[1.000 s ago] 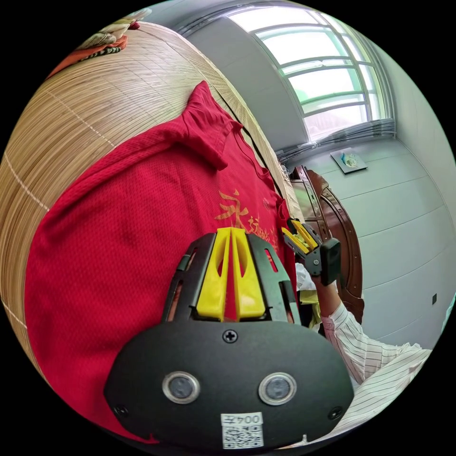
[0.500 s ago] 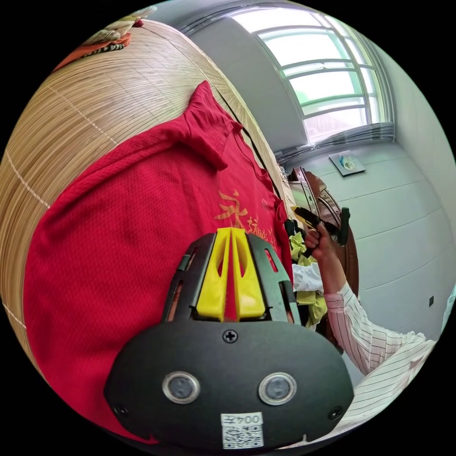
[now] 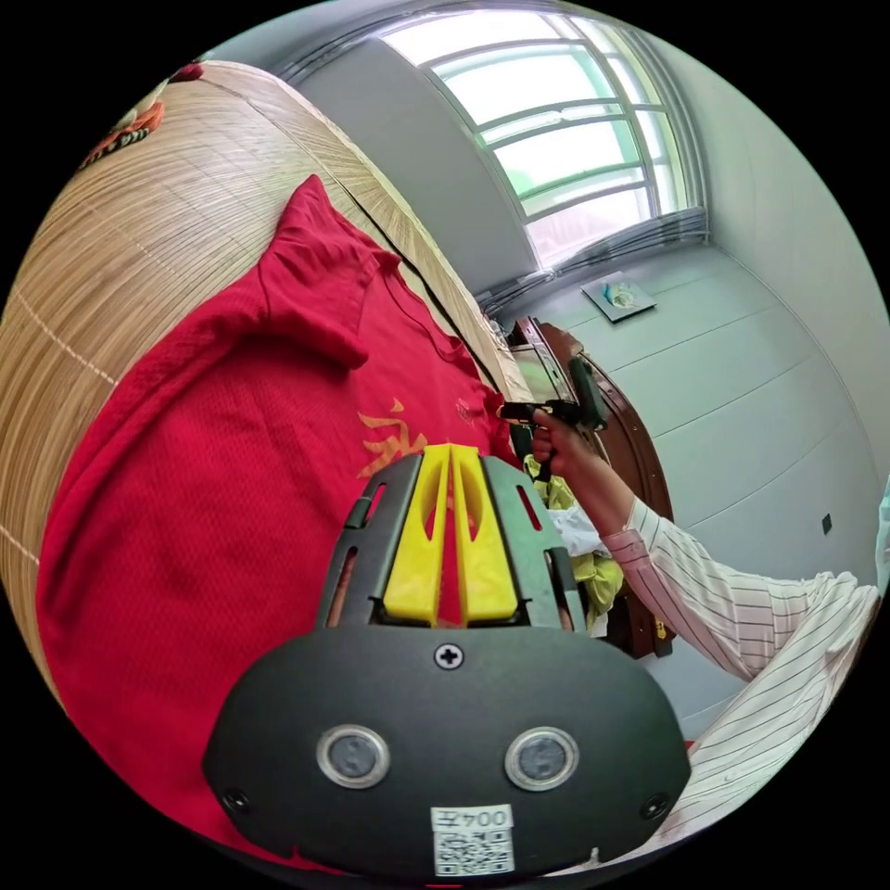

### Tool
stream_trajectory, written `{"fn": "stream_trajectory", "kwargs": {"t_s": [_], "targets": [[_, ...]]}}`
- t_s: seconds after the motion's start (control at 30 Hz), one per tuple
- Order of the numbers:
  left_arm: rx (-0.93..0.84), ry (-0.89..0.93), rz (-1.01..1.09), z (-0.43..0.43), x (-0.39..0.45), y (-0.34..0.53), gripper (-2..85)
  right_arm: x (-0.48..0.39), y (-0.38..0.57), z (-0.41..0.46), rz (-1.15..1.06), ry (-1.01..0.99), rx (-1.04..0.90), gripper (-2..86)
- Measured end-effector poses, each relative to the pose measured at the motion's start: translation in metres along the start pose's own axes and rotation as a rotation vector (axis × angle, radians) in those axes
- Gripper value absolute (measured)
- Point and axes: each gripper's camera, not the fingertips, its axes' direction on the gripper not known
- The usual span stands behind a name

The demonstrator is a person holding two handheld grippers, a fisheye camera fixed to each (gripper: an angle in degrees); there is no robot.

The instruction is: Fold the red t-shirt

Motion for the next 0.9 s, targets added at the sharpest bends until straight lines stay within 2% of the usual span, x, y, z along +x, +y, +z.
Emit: {"fn": "stream_trajectory", "kwargs": {"t_s": [0.2,0.37,0.43,0.63,0.77,0.9], "targets": [[-0.017,0.095,-0.085,-0.008,-0.017,-0.009,0.3,0.095,0.042,0.004,0.142,-0.316,0.082,-0.2],[-0.006,0.154,-0.155,-0.014,-0.031,-0.011,0.3,0.173,0.084,0.004,0.209,-0.723,0.294,-0.6],[-0.005,0.154,-0.161,-0.016,-0.032,-0.013,0.3,0.188,0.094,-0.005,0.206,-0.803,0.369,-0.6],[-0.007,0.14,-0.153,-0.022,-0.032,-0.016,0.4,0.151,0.1,-0.043,-0.074,-0.705,0.397,-0.4],[-0.013,0.14,-0.148,-0.025,-0.032,-0.019,0.4,0.08,0.1,-0.046,-0.321,-0.473,0.325,0.5],[-0.017,0.144,-0.146,-0.028,-0.034,-0.022,0.4,0.041,0.1,-0.027,-0.413,-0.427,0.226,4.8]]}}
